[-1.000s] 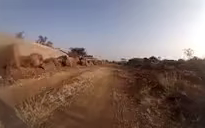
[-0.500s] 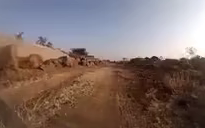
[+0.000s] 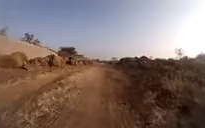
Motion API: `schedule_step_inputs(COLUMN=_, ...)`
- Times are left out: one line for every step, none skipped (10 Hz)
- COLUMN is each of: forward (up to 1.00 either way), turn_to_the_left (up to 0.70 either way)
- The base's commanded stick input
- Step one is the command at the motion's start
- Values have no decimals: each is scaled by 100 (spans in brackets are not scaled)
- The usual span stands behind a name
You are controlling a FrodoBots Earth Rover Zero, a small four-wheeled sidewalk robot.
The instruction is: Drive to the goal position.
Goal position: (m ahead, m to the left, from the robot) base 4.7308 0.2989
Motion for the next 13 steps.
schedule_step_inputs(forward=70, turn_to_the_left=0)
schedule_step_inputs(forward=70, turn_to_the_left=0)
schedule_step_inputs(forward=70, turn_to_the_left=0)
schedule_step_inputs(forward=70, turn_to_the_left=0)
schedule_step_inputs(forward=70, turn_to_the_left=0)
schedule_step_inputs(forward=70, turn_to_the_left=0)
schedule_step_inputs(forward=70, turn_to_the_left=0)
schedule_step_inputs(forward=70, turn_to_the_left=0)
schedule_step_inputs(forward=70, turn_to_the_left=0)
schedule_step_inputs(forward=70, turn_to_the_left=0)
schedule_step_inputs(forward=70, turn_to_the_left=0)
schedule_step_inputs(forward=70, turn_to_the_left=0)
schedule_step_inputs(forward=70, turn_to_the_left=0)
